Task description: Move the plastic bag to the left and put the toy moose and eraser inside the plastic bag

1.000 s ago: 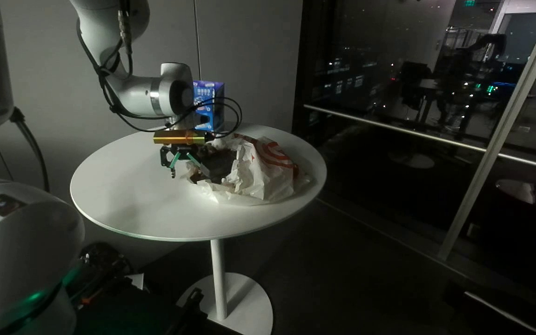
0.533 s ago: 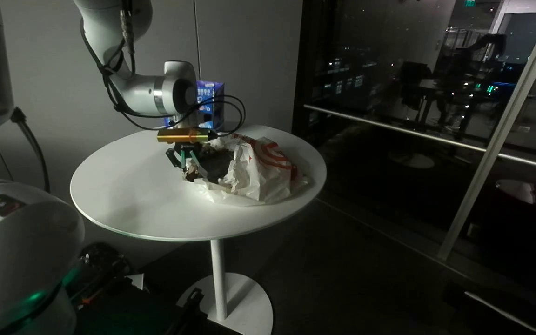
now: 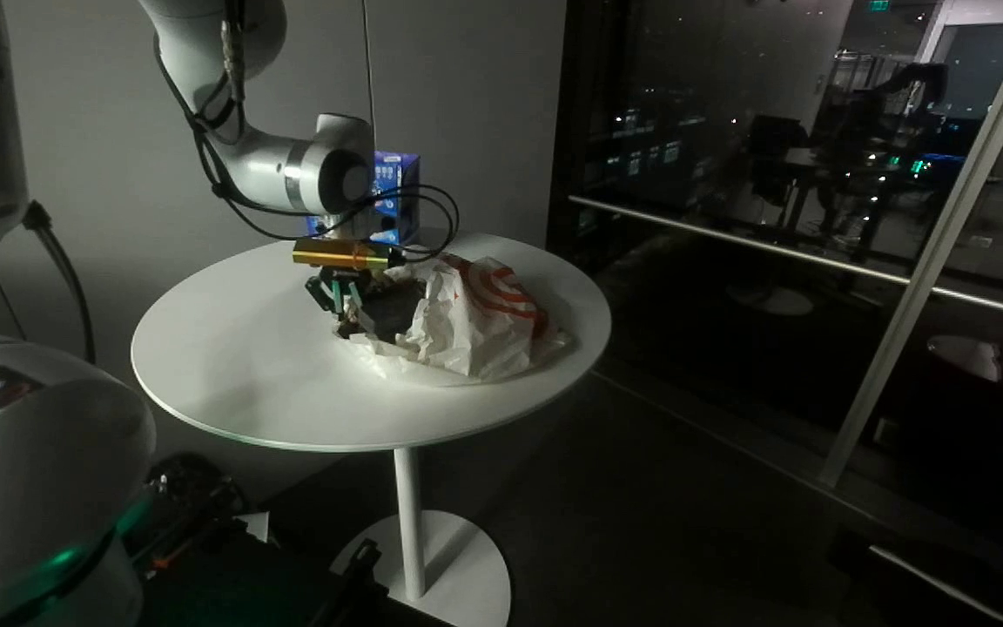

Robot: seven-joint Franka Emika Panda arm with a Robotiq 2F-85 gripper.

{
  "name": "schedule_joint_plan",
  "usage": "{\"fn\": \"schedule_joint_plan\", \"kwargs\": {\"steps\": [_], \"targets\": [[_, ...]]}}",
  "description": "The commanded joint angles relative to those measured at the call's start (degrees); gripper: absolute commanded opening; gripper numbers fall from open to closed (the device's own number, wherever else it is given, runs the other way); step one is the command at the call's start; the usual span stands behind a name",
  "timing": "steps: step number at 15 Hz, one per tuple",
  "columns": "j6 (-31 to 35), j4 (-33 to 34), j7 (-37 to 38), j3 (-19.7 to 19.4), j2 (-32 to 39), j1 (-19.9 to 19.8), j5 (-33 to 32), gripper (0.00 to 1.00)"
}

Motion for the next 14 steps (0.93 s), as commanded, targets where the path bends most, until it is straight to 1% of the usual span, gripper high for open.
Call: {"fn": "schedule_joint_plan", "kwargs": {"steps": [1,4,7,9,10,13,14], "targets": [[-4.42,2.10,-13.95,4.28,0.11,-3.42,12.49,0.07],[-10.37,3.67,-24.81,5.62,-0.89,-5.59,21.83,0.07],[-15.86,4.15,-34.83,5.11,-3.34,-6.86,30.02,0.07],[-17.00,3.47,-36.33,3.71,-6.19,-6.31,30.76,0.06],[-16.82,2.94,-36.09,3.06,-8.16,-5.84,30.05,0.07],[-13.77,0.96,-34.44,1.96,-14.60,-4.29,27.39,0.08],[-12.86,0.43,-34.74,1.77,-16.73,-3.83,27.42,0.08]]}}
